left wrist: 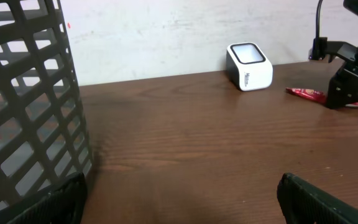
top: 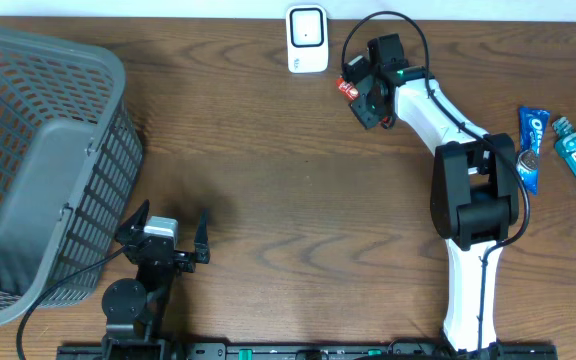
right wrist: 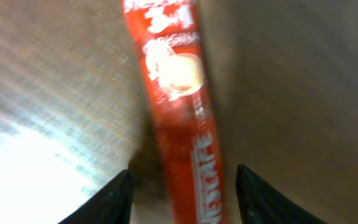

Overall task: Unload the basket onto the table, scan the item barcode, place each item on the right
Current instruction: 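Lower the Nescafe stick and release it onto the table center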

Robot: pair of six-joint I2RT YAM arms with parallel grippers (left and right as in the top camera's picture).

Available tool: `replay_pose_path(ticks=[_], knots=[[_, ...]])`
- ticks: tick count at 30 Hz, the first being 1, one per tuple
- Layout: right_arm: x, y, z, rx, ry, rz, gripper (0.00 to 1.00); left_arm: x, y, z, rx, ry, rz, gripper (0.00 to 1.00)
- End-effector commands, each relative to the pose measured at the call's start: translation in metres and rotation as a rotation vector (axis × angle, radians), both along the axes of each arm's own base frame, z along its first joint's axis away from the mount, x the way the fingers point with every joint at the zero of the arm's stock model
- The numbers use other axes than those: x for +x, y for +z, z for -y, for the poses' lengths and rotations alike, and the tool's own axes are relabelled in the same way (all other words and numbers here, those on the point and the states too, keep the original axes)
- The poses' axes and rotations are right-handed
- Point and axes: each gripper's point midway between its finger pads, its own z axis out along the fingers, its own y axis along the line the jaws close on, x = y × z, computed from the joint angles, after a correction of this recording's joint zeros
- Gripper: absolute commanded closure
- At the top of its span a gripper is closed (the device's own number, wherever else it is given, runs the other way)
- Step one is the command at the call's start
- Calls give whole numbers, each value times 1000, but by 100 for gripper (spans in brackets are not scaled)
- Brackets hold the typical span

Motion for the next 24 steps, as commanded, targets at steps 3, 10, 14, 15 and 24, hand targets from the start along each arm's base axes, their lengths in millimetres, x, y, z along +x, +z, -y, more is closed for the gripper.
replay_pose_path(ticks=[3,10,14,15,24], knots=[[-98,-115,3,11,65,-417,62,0,-17,2,8,-13,-43,2],[-108,-102,-14,115,17,-490,92,0,-17,2,8,-12,-43,2],[-109,-79,-27,194,-54,-555,99,0,-17,2,8,-13,-43,2],[-112,-66,-37,253,-49,-593,99,0,-17,2,8,-13,-43,2],[-139,86,-85,624,-229,-950,99,0,-17,2,8,-13,-43,2]])
